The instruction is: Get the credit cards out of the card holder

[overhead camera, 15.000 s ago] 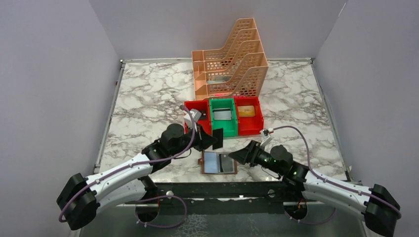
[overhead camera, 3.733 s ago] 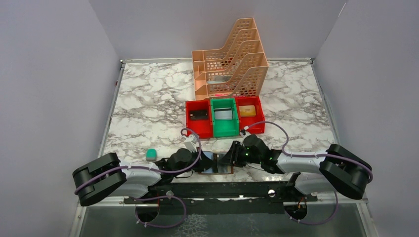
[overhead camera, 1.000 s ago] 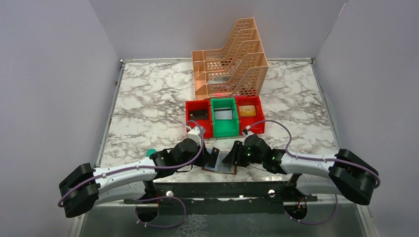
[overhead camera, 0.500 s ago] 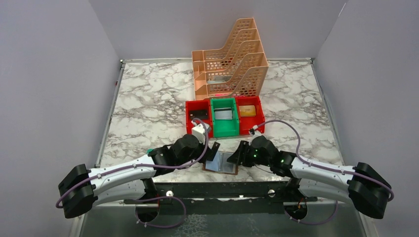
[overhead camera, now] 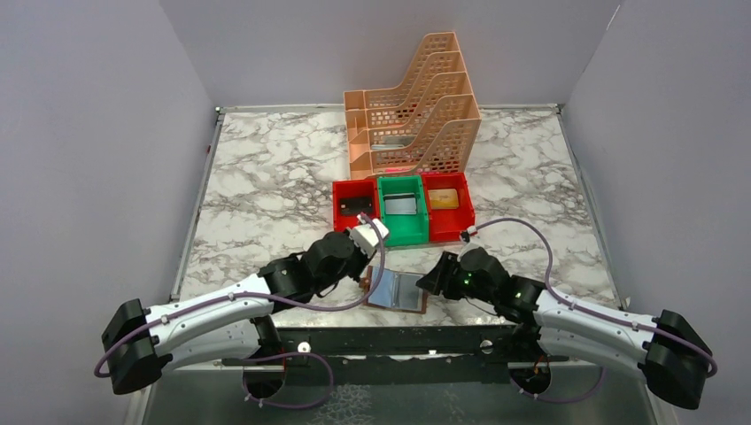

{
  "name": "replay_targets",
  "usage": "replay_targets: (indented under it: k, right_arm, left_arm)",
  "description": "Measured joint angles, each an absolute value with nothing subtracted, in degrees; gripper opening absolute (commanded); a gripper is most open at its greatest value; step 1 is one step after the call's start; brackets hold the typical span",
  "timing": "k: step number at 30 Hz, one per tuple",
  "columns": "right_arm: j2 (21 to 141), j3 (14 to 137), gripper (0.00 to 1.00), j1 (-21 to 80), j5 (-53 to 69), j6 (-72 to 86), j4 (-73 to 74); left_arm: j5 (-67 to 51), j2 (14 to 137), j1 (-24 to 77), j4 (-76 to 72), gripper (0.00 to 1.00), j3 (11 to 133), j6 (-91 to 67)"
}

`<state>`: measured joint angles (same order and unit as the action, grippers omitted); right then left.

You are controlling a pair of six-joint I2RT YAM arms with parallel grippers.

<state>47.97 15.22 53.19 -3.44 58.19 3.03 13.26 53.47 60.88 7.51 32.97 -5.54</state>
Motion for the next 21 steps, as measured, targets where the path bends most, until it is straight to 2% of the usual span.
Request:
replay_targets:
  k: [10, 21]
  right_arm:
    - [46.5, 15.2, 0.50, 53.2, -6.8, 58.2, 6.8]
    - [46.4, 15.2, 0.50, 53.2, -7.3, 59.1, 7.0]
  left_arm:
    - [19.0, 55.2, 59.9, 7.9, 0.00, 34.0, 27.8]
    - [11.5, 61.6, 44.9, 7.7, 0.00, 36.4, 46.0]
